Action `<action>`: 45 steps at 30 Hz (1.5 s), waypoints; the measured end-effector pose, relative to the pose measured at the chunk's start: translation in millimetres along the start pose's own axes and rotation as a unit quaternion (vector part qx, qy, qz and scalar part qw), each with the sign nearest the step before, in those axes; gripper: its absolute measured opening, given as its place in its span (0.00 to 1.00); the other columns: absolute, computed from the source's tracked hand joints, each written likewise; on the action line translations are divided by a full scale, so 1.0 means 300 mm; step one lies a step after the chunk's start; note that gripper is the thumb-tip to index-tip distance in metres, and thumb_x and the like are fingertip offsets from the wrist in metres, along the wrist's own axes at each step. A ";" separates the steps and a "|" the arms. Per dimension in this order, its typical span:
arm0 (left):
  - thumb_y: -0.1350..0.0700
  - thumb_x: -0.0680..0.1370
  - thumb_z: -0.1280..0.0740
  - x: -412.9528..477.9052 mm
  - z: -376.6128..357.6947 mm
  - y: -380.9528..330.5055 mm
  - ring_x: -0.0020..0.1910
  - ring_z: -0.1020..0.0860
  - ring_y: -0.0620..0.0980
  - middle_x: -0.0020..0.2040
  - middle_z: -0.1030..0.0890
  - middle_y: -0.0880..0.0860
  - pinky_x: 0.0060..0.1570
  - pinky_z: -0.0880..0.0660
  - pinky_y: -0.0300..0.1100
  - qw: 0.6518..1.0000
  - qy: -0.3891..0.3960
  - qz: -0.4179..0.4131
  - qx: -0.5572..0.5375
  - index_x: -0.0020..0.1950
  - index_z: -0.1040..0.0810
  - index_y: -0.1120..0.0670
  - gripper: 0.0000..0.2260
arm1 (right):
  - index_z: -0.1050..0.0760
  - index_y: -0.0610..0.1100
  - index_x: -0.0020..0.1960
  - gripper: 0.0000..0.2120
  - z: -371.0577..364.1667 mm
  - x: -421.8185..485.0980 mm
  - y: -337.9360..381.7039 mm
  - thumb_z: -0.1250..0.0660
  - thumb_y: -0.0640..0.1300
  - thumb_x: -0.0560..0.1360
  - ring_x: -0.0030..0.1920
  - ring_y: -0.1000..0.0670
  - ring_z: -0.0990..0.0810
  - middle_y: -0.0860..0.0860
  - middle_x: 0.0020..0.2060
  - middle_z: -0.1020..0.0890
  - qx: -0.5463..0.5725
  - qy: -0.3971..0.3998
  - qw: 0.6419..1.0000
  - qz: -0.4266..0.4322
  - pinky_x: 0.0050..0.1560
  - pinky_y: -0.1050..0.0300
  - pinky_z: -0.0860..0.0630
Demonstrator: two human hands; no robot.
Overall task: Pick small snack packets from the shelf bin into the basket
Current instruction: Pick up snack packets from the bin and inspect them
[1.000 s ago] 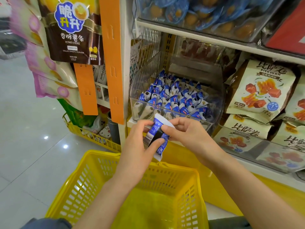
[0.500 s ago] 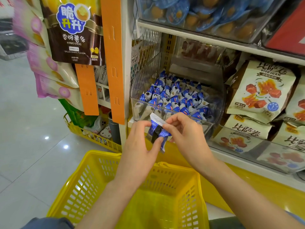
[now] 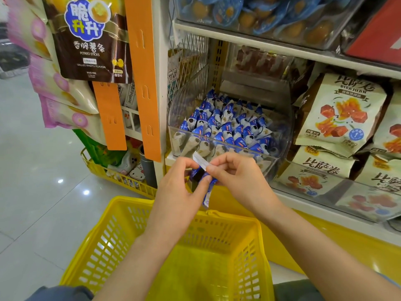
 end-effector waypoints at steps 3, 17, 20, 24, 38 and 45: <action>0.47 0.72 0.31 0.003 -0.005 0.006 0.45 0.21 0.38 0.43 0.21 0.40 0.43 0.22 0.38 1.000 0.018 0.003 -0.003 0.43 0.30 0.40 0.07 | 0.24 0.50 0.39 0.06 0.000 -0.006 0.000 0.31 0.42 0.73 0.39 0.49 0.18 0.50 0.34 0.18 -0.026 -0.001 1.000 0.011 0.47 0.49 0.20; 0.56 0.79 0.40 0.009 0.038 -0.002 0.30 0.25 0.44 0.32 0.26 0.46 0.31 0.30 0.40 0.998 -0.031 -0.010 0.044 0.41 0.36 0.47 0.08 | 0.28 0.55 0.46 0.09 -0.043 -0.013 0.015 0.29 0.47 0.70 0.42 0.66 0.22 0.62 0.40 0.22 -0.055 0.035 0.997 0.041 0.44 0.71 0.25; 0.57 0.79 0.40 0.018 0.059 0.007 0.34 0.22 0.47 0.36 0.22 0.48 0.32 0.24 0.46 0.998 -0.052 0.004 0.024 0.45 0.34 0.50 0.05 | 0.31 0.57 0.51 0.15 -0.079 -0.024 -0.010 0.28 0.50 0.69 0.42 0.69 0.22 0.65 0.45 0.23 -0.061 0.077 0.995 0.019 0.43 0.73 0.25; 0.57 0.80 0.41 0.015 0.049 0.000 0.36 0.22 0.41 0.39 0.21 0.46 0.34 0.25 0.35 0.999 -0.038 -0.008 0.037 0.49 0.35 0.49 0.04 | 0.30 0.55 0.56 0.13 -0.078 -0.021 -0.022 0.33 0.50 0.73 0.48 0.59 0.19 0.57 0.54 0.20 -0.057 0.074 0.996 0.011 0.48 0.61 0.20; 0.62 0.77 0.39 -0.004 0.004 0.002 0.43 0.25 0.35 0.52 0.27 0.44 0.43 0.26 0.33 0.999 -0.011 0.007 0.033 0.62 0.34 0.52 0.15 | 0.33 0.46 0.64 0.15 -0.079 -0.017 -0.006 0.39 0.46 0.78 0.51 0.55 0.20 0.51 0.54 0.19 -0.087 0.061 0.993 0.041 0.54 0.56 0.23; 0.67 0.77 0.40 0.018 0.033 0.028 0.49 0.25 0.34 0.54 0.25 0.45 0.44 0.32 0.20 0.998 -0.027 0.035 -0.054 0.56 0.33 0.46 0.16 | 0.34 0.55 0.64 0.18 -0.099 -0.013 0.018 0.35 0.51 0.75 0.52 0.64 0.22 0.61 0.53 0.23 -0.086 0.103 0.988 0.080 0.54 0.64 0.24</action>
Point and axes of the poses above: each hand's wrist, its own x-axis towards the middle knuckle, its own z-axis out of the back of the hand, y = z × x, the point moved 9 cm from there along x, towards the middle knuckle
